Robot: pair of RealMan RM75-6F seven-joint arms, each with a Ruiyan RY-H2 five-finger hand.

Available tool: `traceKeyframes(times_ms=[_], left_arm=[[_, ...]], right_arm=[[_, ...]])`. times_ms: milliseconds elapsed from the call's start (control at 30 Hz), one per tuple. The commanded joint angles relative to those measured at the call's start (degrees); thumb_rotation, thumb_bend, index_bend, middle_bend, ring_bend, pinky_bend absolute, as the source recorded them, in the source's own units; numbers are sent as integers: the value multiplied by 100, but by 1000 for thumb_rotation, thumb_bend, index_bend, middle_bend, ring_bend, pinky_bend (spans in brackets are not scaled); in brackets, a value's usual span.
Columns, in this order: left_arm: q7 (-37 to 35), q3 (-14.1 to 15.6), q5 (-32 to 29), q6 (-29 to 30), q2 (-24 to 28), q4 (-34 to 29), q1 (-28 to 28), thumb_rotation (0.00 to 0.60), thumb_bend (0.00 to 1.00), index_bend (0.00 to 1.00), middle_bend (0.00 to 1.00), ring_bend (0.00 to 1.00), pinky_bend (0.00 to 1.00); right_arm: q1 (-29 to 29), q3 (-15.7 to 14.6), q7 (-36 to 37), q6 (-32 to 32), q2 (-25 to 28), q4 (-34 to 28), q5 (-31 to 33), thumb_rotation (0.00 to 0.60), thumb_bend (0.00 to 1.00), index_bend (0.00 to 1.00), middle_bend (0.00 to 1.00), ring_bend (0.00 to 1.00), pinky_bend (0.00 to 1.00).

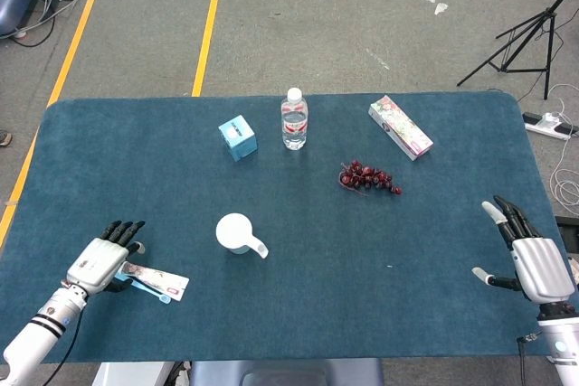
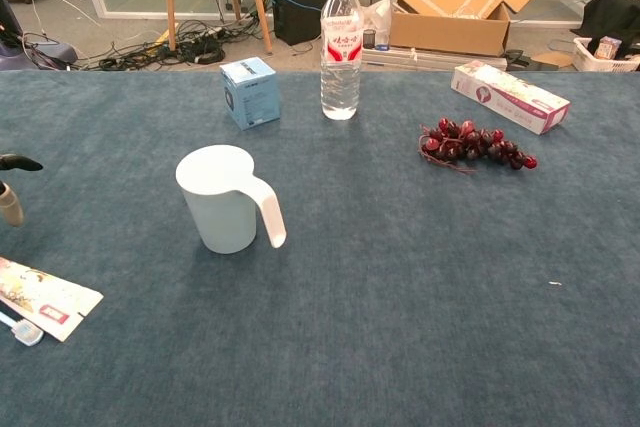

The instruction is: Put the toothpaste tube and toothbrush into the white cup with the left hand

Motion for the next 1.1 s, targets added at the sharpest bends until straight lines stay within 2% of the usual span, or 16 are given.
traceKeyframes(times_ms=[33, 467, 833, 1100], left_arm=[[28, -7, -32, -47, -42, 45, 8, 600, 223, 311, 0, 0, 60], [214, -86, -247, -259, -298, 352, 33, 600, 223, 352, 0, 0, 60], [274, -178, -486, -404, -487, 619, 56, 600, 223, 435, 0, 0, 60], [118, -219, -520, -429, -491, 630, 80, 600, 233, 535, 0, 0, 60]], right_arm=[[1, 2, -2, -1, 2, 0, 3, 600, 32, 37, 36, 39, 326], [-12, 0, 7, 23, 16, -11, -6, 600, 33, 45, 36, 39, 326], [-9, -1, -6, 11, 13, -10, -2, 600, 33, 46, 36, 39, 326], [-6, -3, -28, 5, 5, -20, -4, 600, 33, 46, 36, 39, 326]])
